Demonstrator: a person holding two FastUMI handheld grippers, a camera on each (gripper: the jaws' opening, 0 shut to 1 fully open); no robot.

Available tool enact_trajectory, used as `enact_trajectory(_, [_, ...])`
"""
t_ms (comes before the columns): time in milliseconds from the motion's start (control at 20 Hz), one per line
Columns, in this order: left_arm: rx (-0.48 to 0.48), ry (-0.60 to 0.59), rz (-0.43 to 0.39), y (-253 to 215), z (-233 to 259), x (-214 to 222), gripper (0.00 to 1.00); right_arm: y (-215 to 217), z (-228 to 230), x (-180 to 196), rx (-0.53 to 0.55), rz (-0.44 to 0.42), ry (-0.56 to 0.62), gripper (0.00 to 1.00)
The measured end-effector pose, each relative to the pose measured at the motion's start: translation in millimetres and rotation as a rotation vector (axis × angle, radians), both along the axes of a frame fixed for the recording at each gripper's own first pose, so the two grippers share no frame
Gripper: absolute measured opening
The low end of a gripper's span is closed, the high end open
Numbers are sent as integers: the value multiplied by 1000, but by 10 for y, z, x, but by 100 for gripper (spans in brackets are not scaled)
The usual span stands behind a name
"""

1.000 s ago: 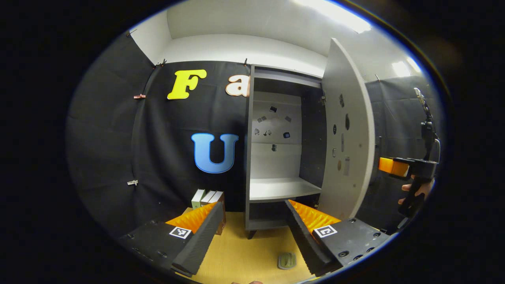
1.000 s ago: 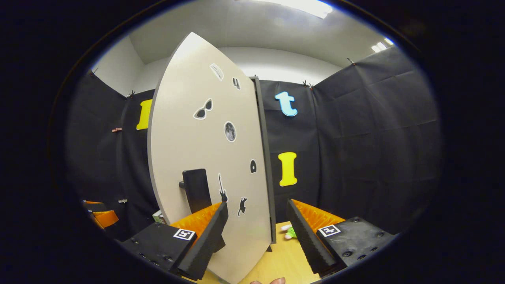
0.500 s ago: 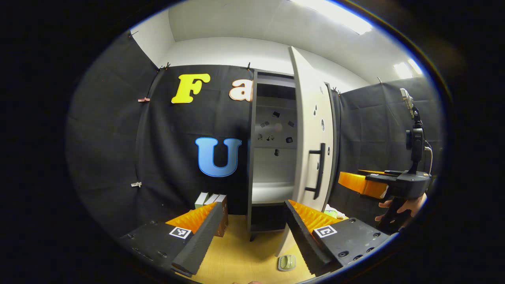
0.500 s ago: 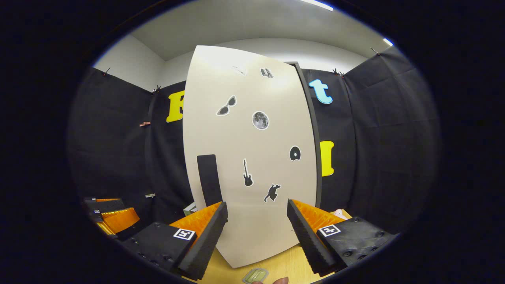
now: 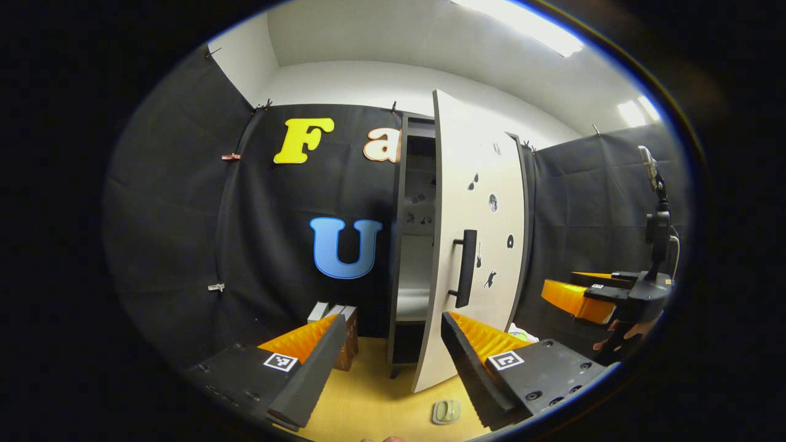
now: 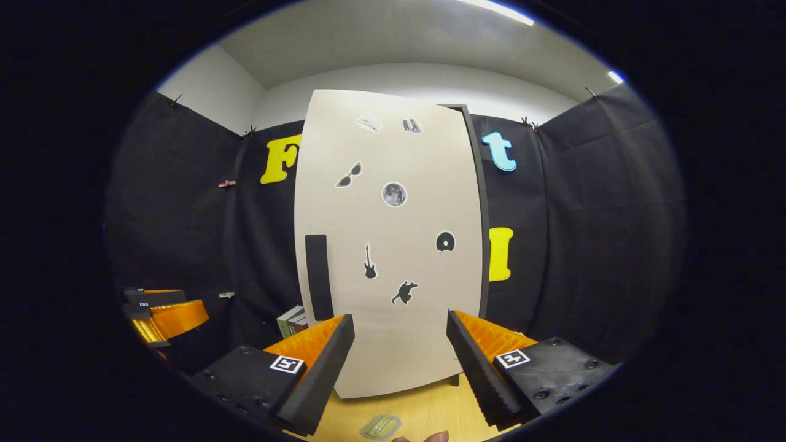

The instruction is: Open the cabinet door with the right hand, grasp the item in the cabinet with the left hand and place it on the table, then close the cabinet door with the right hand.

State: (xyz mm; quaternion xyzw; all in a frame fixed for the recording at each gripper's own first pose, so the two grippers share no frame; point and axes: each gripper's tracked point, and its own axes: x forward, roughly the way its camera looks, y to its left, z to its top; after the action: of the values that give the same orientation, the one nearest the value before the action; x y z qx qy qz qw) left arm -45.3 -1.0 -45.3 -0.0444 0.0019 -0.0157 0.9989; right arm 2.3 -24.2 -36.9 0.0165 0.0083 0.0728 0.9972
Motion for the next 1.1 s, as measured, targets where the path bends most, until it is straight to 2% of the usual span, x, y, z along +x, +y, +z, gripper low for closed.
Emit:
enact_trajectory(300, [17,42,-50,-86,-97,57,96,-134,-10,-60,-22,-10,-13,97])
enact_trajectory(400, [-13,49,-80,-155,-176,88,96,-159,15,-53,-41,-7,-36,97])
enact_trajectory(500, [-24,65,-75,-172,-225,108,96,-129,65,-34,-44,11,-68,97])
enact_trajectory(650, [3,87,-34,-116,-241,243,96,-166,64,95,-49,-6,-101,97])
enact_trajectory(750, [8,84,-9,-28,-239,416,96,-170,-5,201,-13,-16,-78,100])
enact_trajectory(800, [9,84,0,-20,-262,431,96,-204,-30,266,4,-27,-66,97])
enact_trajectory(950, [29,83,9,-40,-307,473,96,-294,-192,444,57,-62,-20,97])
enact_trajectory(1100, [48,88,-2,-113,-376,495,96,-421,-282,557,63,-101,-3,98])
